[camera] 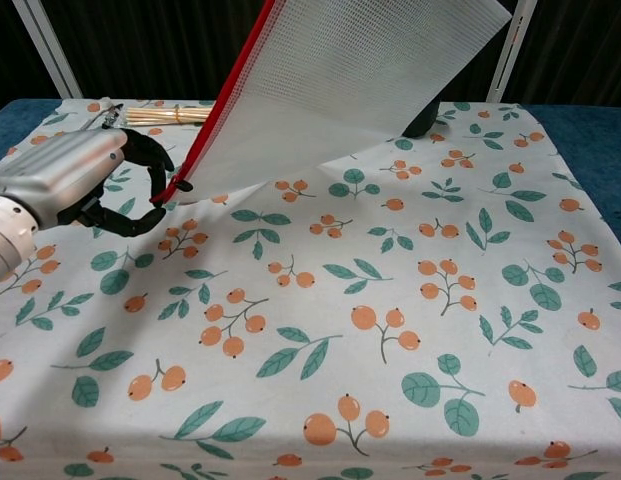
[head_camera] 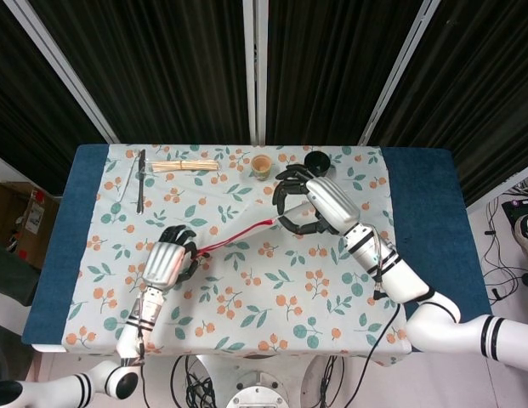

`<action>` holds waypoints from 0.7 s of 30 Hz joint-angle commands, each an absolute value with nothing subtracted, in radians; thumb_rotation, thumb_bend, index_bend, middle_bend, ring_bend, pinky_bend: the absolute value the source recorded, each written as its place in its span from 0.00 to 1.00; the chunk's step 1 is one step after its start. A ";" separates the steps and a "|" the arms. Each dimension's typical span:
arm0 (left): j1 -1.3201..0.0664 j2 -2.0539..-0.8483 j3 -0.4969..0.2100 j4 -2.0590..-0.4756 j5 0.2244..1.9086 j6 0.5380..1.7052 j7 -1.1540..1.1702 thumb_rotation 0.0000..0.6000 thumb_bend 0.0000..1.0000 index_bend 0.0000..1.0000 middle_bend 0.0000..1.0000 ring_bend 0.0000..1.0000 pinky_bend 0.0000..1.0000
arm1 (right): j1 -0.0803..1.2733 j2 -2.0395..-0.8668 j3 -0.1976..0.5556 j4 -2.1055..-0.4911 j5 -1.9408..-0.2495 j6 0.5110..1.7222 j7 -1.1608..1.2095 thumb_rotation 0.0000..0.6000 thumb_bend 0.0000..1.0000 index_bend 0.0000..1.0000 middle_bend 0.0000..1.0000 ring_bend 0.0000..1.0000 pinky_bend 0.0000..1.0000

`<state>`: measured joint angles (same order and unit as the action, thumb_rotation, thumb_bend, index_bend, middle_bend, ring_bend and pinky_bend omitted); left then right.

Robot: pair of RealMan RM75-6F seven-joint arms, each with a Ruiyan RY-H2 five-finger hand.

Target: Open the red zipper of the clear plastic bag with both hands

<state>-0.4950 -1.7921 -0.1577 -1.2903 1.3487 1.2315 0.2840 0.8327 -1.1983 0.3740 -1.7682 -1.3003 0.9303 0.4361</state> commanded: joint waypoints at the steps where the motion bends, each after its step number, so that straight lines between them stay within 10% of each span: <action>1: -0.501 -1.801 -0.165 -1.265 1.322 1.205 0.286 1.00 0.36 0.66 0.27 0.15 0.17 | 0.826 -1.189 0.374 -1.772 -1.310 0.938 0.448 1.00 0.48 0.83 0.43 0.21 0.12; 14: -0.508 -1.798 -0.175 -1.244 1.256 1.147 0.288 1.00 0.36 0.65 0.27 0.15 0.17 | 0.816 -1.173 0.363 -1.764 -1.324 0.947 0.460 1.00 0.48 0.83 0.43 0.21 0.12; 21: -0.510 -1.719 -0.180 -1.352 1.236 1.119 0.290 1.00 0.16 0.16 0.16 0.10 0.17 | 0.808 -1.204 0.300 -1.760 -1.367 0.941 0.424 1.00 0.48 0.83 0.43 0.21 0.12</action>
<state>-0.5102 -1.7502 -0.1773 -1.3149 1.2434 1.1258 0.2835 0.8127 -1.1937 0.3172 -1.7611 -1.3523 0.9416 0.4305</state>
